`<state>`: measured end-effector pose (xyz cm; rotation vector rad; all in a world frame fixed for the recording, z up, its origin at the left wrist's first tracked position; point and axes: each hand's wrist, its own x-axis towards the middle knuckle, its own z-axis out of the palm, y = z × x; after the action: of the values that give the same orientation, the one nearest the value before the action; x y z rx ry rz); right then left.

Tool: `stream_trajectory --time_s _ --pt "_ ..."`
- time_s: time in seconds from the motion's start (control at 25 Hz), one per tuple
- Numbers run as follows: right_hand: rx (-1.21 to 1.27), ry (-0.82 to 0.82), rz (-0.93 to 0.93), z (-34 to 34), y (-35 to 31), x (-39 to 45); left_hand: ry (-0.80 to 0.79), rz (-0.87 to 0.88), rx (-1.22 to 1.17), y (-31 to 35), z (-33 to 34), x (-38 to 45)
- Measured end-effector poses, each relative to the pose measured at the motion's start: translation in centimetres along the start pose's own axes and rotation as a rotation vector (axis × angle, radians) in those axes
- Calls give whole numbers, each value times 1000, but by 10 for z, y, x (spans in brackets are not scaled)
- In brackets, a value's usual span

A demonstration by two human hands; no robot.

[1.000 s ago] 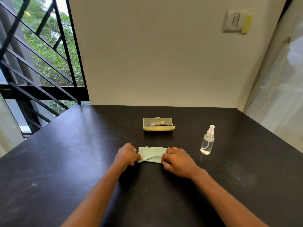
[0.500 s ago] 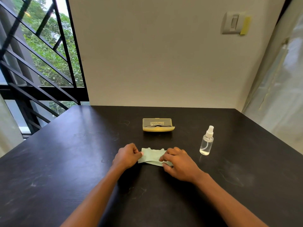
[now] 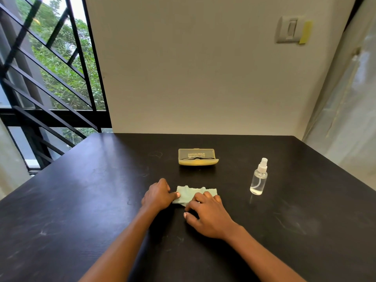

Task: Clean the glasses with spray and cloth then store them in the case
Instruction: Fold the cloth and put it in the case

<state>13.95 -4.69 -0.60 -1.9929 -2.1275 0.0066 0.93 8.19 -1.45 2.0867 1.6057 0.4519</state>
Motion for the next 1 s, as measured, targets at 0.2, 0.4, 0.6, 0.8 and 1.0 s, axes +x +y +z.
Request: stream_trajectory --time_s 0.2,0.4,0.6,0.8,1.0 --pt "-13 -43 2 -3 -6 1 12 -34 -9 1 1 1" --pt "34 -20 12 -6 -2 -2 32 -56 -5 3 -1 -2" --pt "-33 -128 -30 -4 -11 -3 32 39 10 2 -7 -13" --pt "2 20 201 -6 11 3 -114 255 246 -2 -8 -26" --pt "-19 -176 350 -5 37 3 -142 232 441 -2 -2 -29"
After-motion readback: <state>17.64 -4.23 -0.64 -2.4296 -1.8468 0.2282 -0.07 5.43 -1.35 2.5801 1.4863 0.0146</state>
